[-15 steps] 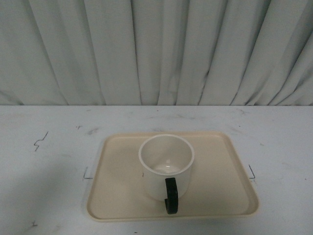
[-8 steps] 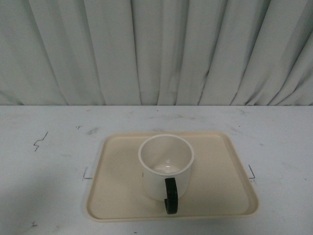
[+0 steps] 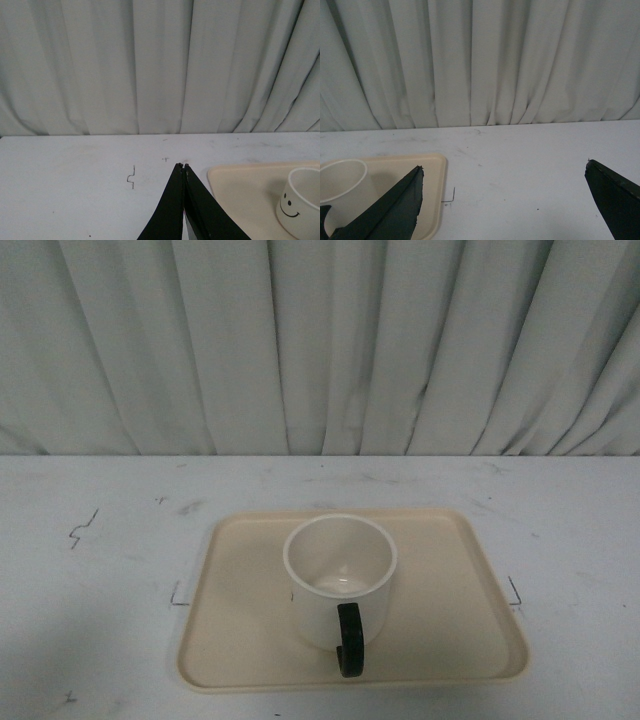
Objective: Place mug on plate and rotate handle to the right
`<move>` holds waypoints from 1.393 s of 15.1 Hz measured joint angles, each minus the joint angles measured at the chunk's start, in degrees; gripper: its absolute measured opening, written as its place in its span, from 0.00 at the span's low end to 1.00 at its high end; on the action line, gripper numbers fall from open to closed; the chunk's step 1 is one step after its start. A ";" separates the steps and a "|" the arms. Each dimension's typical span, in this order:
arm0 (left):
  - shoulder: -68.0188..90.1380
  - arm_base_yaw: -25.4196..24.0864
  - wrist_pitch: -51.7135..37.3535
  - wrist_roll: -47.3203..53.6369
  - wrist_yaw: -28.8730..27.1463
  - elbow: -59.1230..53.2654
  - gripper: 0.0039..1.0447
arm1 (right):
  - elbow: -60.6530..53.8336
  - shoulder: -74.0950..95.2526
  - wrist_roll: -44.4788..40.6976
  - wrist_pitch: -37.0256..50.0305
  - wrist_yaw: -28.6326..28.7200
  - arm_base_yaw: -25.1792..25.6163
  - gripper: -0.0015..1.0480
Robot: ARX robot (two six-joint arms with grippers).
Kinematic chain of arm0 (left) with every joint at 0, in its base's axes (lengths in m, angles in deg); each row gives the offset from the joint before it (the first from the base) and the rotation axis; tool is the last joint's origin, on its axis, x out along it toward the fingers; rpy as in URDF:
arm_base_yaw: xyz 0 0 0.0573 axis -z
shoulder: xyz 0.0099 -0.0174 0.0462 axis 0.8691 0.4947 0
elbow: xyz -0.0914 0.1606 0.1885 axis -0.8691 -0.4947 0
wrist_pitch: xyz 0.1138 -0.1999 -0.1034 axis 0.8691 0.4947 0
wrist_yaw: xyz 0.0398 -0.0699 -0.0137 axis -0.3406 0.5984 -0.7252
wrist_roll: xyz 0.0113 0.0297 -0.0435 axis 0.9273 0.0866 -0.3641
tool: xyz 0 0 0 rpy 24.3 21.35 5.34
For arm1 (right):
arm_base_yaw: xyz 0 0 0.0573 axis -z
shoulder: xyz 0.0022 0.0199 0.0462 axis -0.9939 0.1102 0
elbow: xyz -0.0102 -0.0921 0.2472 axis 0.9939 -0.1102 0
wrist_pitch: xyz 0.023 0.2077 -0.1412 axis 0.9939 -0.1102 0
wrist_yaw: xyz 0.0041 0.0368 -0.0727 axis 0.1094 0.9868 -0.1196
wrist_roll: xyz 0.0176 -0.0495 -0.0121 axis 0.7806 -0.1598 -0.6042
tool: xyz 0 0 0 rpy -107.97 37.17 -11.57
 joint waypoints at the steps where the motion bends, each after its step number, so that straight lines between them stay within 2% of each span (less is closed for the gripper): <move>1: -1.40 0.00 1.44 -0.02 -0.02 0.00 0.01 | 0.00 0.00 0.00 0.00 0.00 0.00 0.94; 6: -6.29 0.00 6.56 -0.02 -0.02 0.00 0.01 | 0.00 0.00 0.00 0.00 0.00 0.00 0.94; 7: -8.52 0.00 9.81 -0.02 -0.11 0.15 0.01 | 0.00 0.00 0.00 0.00 0.00 0.00 0.94; 8: -14.64 0.00 17.53 -0.02 0.00 0.02 0.01 | 0.00 0.00 0.02 0.00 -0.02 0.00 0.94; 10: -15.98 0.00 17.11 -0.02 0.02 0.04 0.01 | 0.00 0.00 0.00 0.07 0.02 -0.02 0.94; 11: -15.98 0.00 17.16 -0.04 -0.02 0.02 0.05 | 0.00 0.00 0.00 0.02 0.00 -0.02 0.94; 12: -15.98 0.00 16.70 -0.04 -0.04 0.02 0.17 | 0.00 0.00 0.00 0.02 0.00 -0.02 0.94; 13: -15.98 0.00 16.92 -0.04 -0.02 0.02 0.29 | 0.81 0.98 -1.33 -3.04 3.37 0.98 0.94; 14: -15.98 -0.02 16.87 -0.04 0.09 0.02 0.42 | 3.34 10.43 -5.44 -3.06 11.39 1.99 0.94; 15: -15.98 0.00 16.87 -0.04 0.00 0.02 0.54 | 6.80 21.46 -9.16 2.32 14.51 -0.94 0.94; 16: -15.98 0.00 16.87 -0.04 -0.04 0.02 0.64 | 10.67 30.05 -11.34 6.80 14.99 -2.95 0.94; 18: -15.98 0.00 16.90 -0.04 0.00 0.02 0.73 | 15.04 37.51 -12.59 7.93 13.53 -3.56 0.94; 20: -15.98 -0.02 16.90 0.00 -0.02 0.02 0.96 | 27.43 58.16 -12.07 5.95 11.65 -6.71 0.94; 21: -15.98 -0.02 16.87 -0.04 -0.02 0.02 0.93 | 35.41 69.66 -10.25 3.02 11.58 -10.14 0.94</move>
